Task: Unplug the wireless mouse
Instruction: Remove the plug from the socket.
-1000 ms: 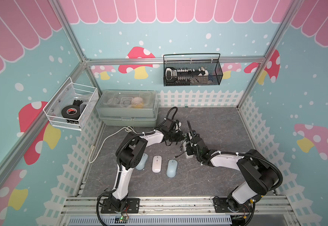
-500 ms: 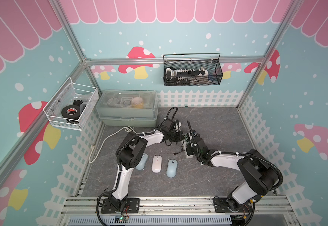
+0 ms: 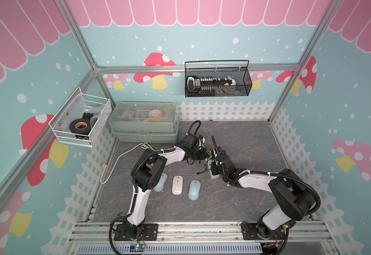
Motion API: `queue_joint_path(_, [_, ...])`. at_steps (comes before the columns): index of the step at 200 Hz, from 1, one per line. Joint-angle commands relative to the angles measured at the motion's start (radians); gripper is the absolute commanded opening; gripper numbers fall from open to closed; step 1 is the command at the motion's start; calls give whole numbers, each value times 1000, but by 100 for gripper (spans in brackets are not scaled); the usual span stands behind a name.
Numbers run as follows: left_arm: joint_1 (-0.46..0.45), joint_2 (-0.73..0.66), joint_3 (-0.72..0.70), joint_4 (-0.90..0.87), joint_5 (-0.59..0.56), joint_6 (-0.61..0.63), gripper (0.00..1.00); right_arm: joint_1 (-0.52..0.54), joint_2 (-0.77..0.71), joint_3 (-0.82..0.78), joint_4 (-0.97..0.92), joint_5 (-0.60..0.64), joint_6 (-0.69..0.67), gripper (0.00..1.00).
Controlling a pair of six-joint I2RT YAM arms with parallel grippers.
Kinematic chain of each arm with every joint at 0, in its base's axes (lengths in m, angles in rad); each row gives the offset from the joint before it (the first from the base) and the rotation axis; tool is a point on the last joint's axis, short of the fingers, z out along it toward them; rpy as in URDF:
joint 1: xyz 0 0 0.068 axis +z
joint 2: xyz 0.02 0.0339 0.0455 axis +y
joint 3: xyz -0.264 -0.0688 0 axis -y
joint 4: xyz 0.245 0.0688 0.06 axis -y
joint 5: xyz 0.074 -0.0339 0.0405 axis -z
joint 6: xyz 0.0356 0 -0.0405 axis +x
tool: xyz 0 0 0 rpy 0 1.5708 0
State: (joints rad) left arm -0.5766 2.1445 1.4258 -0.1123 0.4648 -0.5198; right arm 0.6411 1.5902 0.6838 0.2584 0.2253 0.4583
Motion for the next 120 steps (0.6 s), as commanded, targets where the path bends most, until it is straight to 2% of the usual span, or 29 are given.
queue_joint_path(1, [2, 88, -35, -161, -67, -3, 0, 4, 5, 31, -11, 1, -16, 14])
queue_joint_path(30, [3, 86, -38, -164, -73, -1, 0, 4, -14, 51, -62, 52, -15, 13])
queue_joint_path(64, [1, 92, -33, -164, -66, -4, 0, 9, 10, 85, -58, -32, 1, 9])
queue_joint_path(120, [2, 86, -39, -165, -69, -2, 0, 10, 21, 88, -65, -29, 7, 7])
